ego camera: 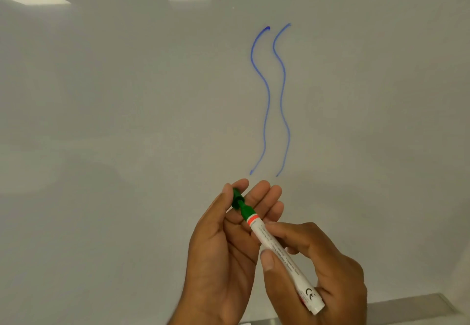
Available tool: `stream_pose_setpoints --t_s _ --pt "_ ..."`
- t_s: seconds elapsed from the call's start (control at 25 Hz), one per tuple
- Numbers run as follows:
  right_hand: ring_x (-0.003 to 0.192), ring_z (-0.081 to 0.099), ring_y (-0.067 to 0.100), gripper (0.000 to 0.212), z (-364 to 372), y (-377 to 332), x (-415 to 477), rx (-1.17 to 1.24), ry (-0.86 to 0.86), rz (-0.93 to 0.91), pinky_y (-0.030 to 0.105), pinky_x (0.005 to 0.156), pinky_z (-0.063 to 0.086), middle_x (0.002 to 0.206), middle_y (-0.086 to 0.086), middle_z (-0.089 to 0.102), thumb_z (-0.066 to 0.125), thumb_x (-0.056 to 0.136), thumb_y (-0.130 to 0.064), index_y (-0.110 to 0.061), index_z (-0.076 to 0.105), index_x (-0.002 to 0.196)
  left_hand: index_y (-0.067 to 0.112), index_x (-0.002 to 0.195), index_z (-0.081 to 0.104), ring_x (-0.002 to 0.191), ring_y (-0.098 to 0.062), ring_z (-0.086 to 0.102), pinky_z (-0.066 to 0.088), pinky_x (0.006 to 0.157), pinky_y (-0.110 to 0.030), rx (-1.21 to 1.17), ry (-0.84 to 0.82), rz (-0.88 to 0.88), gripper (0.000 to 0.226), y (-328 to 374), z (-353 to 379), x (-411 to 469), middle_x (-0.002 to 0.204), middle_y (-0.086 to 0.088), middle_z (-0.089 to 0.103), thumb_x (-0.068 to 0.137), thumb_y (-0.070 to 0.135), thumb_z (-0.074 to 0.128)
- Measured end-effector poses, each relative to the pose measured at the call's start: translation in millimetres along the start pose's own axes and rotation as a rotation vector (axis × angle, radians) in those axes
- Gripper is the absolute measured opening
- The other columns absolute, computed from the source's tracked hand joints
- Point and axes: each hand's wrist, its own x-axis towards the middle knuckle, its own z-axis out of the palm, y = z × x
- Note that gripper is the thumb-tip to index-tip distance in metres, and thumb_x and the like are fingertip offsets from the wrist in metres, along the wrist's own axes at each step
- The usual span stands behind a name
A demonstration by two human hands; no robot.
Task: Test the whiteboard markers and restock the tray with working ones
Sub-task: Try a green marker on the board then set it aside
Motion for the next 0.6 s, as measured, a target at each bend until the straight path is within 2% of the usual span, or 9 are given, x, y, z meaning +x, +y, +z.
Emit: stream_pose_setpoints --t_s 0.08,0.24,0.4,0.48,0.52,0.56,0.6 --pt "0.087 0.062 -0.002 0.059 4 13 -9 -0.055 0.081 -0.063 0.002 0.075 0.046 0.089 -0.019 0.067 0.05 0.083 -0.07 -0.019 0.073 0.101 0.005 0.127 0.066 0.113 -0.037 0.076 0.066 0.083 -0.044 0.006 0.001 0.011 0.042 -3 -2 -1 0.123 -0.024 0.076 0.098 0.034 0.059" --pt "0.083 0.062 0.004 0.065 9 22 -9 -0.061 0.157 -0.114 0.009 0.075 0.052 0.086 -0.01 0.072 0.042 0.092 -0.069 -0.013 0.075 0.099 0.007 0.127 0.068 0.114 -0.039 0.075 0.065 0.084 -0.043 0.064 0.002 0.041 0.041 -12 -8 -1 0.123 -0.025 0.075 0.099 0.036 0.06" --pt "0.089 0.056 -0.009 0.052 9 19 -6 -0.091 0.17 -0.132 -0.005 0.078 0.041 0.087 -0.017 0.065 0.035 0.093 -0.07 -0.03 0.066 0.105 0.015 0.119 0.076 0.112 -0.04 0.076 0.065 0.085 -0.04 0.169 0.007 0.142 0.037 -18 -12 -1 0.12 -0.025 0.076 0.098 0.039 0.057" --pt "0.084 0.056 0.002 0.07 11 16 -2 -0.115 0.145 -0.09 -0.002 0.073 0.044 0.082 -0.014 0.066 0.027 0.089 -0.079 -0.024 0.068 0.102 0.017 0.116 0.077 0.11 -0.04 0.076 0.065 0.084 -0.04 0.206 0.015 0.186 0.036 -20 -13 -1 0.118 -0.025 0.077 0.098 0.039 0.056" --pt "0.079 0.056 0.006 0.083 11 12 1 -0.075 0.128 -0.007 -0.002 0.071 0.045 0.079 -0.016 0.064 0.023 0.081 -0.088 -0.022 0.067 0.1 0.018 0.116 0.078 0.109 -0.041 0.077 0.065 0.084 -0.04 0.213 0.018 0.197 0.036 -21 -12 -1 0.117 -0.025 0.077 0.098 0.04 0.055" --pt "0.076 0.055 0.003 0.089 11 10 2 -0.041 0.101 0.048 -0.007 0.071 0.04 0.08 -0.021 0.057 0.02 0.075 -0.094 -0.021 0.065 0.097 0.019 0.115 0.078 0.108 -0.041 0.077 0.065 0.083 -0.04 0.216 0.02 0.203 0.036 -23 -12 -2 0.116 -0.025 0.078 0.097 0.04 0.055" --pt "0.077 0.055 -0.001 0.087 12 10 0 -0.049 0.112 0.033 -0.012 0.07 0.034 0.082 -0.026 0.05 0.02 0.077 -0.091 -0.019 0.066 0.095 0.019 0.115 0.078 0.107 -0.041 0.077 0.066 0.083 -0.04 0.213 0.022 0.21 0.036 -24 -12 -3 0.115 -0.025 0.078 0.097 0.04 0.056"
